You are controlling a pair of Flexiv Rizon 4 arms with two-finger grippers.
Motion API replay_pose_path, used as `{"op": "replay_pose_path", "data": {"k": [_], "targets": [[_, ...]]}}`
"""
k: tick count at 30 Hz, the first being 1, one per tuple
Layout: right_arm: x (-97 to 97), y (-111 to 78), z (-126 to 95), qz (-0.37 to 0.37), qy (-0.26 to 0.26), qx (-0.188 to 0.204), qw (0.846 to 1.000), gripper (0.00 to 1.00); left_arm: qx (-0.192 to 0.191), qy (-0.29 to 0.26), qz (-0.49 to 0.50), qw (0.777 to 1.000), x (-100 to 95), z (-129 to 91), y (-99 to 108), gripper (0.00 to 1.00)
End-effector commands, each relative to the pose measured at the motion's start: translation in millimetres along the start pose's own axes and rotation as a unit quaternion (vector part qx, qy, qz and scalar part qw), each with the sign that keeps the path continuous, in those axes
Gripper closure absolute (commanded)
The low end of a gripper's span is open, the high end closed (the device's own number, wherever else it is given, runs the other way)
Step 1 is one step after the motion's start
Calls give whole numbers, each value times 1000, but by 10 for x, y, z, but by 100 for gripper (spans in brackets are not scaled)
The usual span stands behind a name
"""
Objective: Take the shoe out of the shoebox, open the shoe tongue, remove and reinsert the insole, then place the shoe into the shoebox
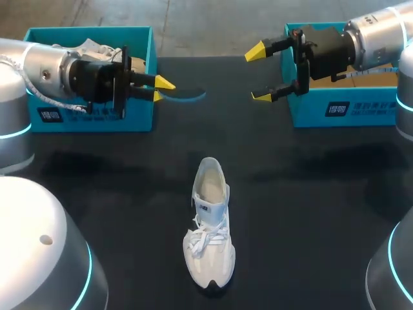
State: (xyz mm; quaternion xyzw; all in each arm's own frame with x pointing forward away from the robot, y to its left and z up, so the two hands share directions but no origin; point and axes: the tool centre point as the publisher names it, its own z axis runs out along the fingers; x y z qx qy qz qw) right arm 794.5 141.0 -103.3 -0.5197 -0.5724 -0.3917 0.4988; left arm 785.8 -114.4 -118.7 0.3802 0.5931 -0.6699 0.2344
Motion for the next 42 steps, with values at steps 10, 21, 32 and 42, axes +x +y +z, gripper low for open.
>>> {"op": "replay_pose_path", "data": {"k": [10,21,32,42], "targets": [[4,-5,4,0,-2,-1,1000,0,112,-120,-322,932,-94,-21,-106,100],[4,-5,4,0,-2,-1,1000,0,176,-158,-455,858,-221,-109,-391,100],[4,-5,4,0,-2,-1,1000,0,158,-136,-596,775,-289,-234,-580,100],[4,-5,4,0,-2,-1,1000,0,158,-136,-596,775,-289,-234,-580,100]]}}
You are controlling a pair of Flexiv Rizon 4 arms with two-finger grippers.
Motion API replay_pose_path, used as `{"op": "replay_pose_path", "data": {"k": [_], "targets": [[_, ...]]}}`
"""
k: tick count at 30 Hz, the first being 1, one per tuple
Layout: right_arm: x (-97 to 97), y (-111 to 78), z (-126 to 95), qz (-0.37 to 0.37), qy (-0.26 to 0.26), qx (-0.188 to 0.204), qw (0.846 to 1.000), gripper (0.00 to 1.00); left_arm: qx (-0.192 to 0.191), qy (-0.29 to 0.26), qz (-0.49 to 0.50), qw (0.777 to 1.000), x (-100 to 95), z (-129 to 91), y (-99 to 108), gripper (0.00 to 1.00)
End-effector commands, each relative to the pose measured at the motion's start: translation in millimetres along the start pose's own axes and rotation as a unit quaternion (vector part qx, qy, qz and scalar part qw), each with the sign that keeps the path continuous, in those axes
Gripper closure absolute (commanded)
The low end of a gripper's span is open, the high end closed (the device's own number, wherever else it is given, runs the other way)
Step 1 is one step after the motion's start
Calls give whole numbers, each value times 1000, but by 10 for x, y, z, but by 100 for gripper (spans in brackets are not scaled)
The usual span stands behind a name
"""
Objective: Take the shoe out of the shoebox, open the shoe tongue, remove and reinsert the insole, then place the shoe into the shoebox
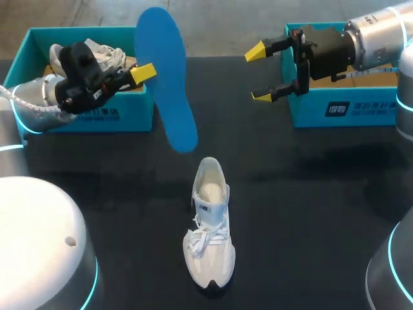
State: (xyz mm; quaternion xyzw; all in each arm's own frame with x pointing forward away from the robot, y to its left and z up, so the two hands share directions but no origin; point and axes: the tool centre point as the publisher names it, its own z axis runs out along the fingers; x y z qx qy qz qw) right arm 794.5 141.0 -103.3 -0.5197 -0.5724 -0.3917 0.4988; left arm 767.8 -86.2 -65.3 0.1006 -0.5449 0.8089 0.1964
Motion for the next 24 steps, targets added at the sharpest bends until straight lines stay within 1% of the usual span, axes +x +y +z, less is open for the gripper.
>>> {"op": "replay_pose_path", "data": {"k": [1,4,5,6,7,8,12,14,18,20,24], "targets": [[4,-6,5,0,-2,-1,1000,0,-3,-10,-8,1000,55,8,-30,100],[4,-6,5,0,-2,-1,1000,0,-7,-15,-21,1000,47,0,-11,100],[4,-6,5,0,-2,-1,1000,0,-12,-29,-36,999,29,-1,22,100],[4,-6,5,0,-2,-1,1000,0,-30,-37,-50,998,-1,-25,78,100],[4,-6,5,0,-2,-1,1000,0,-31,-43,-56,997,-12,-31,97,100],[4,-6,5,0,-2,-1,1000,0,-25,-61,-75,995,-36,-29,122,100],[4,-6,5,0,-2,-1,1000,0,-22,-104,-154,982,-129,-19,236,100],[4,-6,5,0,-2,-1,1000,0,-21,-116,-179,977,-185,-13,251,100],[4,-6,5,0,-2,-1,1000,0,1,-130,-269,954,-238,23,266,100],[4,-6,5,0,-2,-1,1000,0,10,-137,-291,947,-268,33,266,100],[4,-6,5,0,-2,-1,1000,0,8,-148,-320,936,-312,43,314,100]]}}
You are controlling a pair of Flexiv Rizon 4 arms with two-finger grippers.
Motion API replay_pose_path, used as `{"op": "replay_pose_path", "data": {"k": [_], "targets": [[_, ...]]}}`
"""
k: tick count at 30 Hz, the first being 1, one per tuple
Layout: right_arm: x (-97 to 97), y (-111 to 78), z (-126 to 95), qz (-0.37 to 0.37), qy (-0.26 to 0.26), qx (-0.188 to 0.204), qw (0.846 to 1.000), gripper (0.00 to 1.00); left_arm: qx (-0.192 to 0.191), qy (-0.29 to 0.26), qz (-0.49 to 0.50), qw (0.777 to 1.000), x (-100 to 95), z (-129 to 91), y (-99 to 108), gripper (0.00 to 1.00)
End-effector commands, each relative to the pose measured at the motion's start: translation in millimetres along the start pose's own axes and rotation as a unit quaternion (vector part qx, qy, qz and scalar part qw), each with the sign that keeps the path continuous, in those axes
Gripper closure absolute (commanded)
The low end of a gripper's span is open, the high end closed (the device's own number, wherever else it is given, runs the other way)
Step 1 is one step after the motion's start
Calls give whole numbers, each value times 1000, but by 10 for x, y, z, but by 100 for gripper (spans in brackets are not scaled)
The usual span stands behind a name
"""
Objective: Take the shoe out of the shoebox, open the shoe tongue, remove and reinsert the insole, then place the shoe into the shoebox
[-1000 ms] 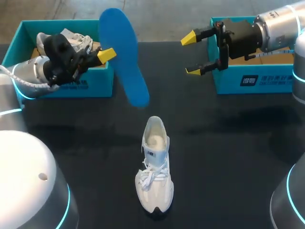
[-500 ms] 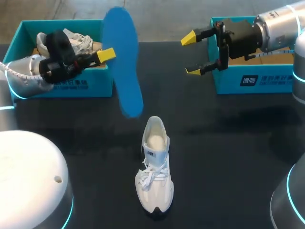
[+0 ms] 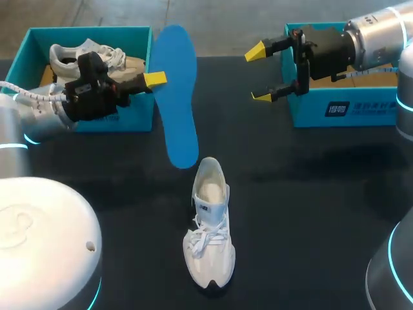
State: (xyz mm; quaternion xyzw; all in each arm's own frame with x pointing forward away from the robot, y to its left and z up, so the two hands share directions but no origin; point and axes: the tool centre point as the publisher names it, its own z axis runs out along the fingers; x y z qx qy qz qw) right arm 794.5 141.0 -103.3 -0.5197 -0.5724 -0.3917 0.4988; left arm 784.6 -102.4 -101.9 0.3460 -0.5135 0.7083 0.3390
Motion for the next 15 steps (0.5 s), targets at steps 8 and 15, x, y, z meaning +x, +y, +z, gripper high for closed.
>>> {"op": "replay_pose_path", "data": {"k": [8,15], "targets": [[4,-5,5,0,-2,-1,1000,0,-4,-42,-108,993,-60,28,86,100],[4,-5,5,0,-2,-1,1000,0,10,-51,-147,988,-178,7,84,100]]}}
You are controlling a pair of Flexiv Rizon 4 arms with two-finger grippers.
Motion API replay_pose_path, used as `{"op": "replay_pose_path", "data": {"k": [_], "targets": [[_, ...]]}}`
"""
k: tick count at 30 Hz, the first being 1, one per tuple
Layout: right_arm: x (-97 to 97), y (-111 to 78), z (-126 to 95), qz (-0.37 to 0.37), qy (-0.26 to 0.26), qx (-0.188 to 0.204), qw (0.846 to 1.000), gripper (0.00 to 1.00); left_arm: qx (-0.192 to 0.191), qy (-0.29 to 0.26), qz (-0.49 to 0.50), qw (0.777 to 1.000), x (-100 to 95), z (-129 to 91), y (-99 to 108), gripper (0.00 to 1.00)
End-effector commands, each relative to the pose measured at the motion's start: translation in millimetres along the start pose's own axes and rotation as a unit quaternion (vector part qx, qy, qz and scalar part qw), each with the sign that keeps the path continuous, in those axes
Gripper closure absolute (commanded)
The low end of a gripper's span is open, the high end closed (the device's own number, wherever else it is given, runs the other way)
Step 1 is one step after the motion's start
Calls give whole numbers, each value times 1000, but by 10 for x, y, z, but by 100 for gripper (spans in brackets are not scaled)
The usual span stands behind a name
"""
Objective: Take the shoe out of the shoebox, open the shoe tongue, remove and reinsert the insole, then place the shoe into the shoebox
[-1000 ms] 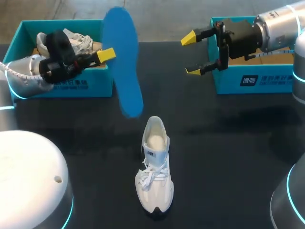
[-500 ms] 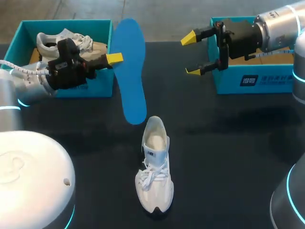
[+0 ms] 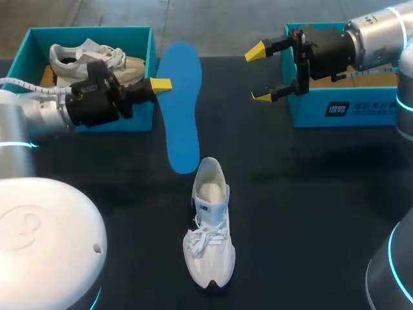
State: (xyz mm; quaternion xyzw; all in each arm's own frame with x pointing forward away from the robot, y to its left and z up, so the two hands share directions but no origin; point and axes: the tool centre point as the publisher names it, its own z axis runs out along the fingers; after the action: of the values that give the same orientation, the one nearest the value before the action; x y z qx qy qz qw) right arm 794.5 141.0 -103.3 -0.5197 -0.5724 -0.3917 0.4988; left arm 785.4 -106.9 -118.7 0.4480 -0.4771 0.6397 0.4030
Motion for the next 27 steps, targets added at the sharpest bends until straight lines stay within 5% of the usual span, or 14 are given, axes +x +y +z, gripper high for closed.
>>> {"op": "replay_pose_path", "data": {"k": [1,8,27], "targets": [[4,-5,5,0,-2,-1,1000,0,12,0,-27,1000,-31,6,-23,100],[4,-5,5,0,-2,-1,1000,0,32,-11,-78,996,-132,17,-69,100],[4,-5,5,0,-2,-1,1000,0,4,-20,-108,994,-196,98,-130,100]]}}
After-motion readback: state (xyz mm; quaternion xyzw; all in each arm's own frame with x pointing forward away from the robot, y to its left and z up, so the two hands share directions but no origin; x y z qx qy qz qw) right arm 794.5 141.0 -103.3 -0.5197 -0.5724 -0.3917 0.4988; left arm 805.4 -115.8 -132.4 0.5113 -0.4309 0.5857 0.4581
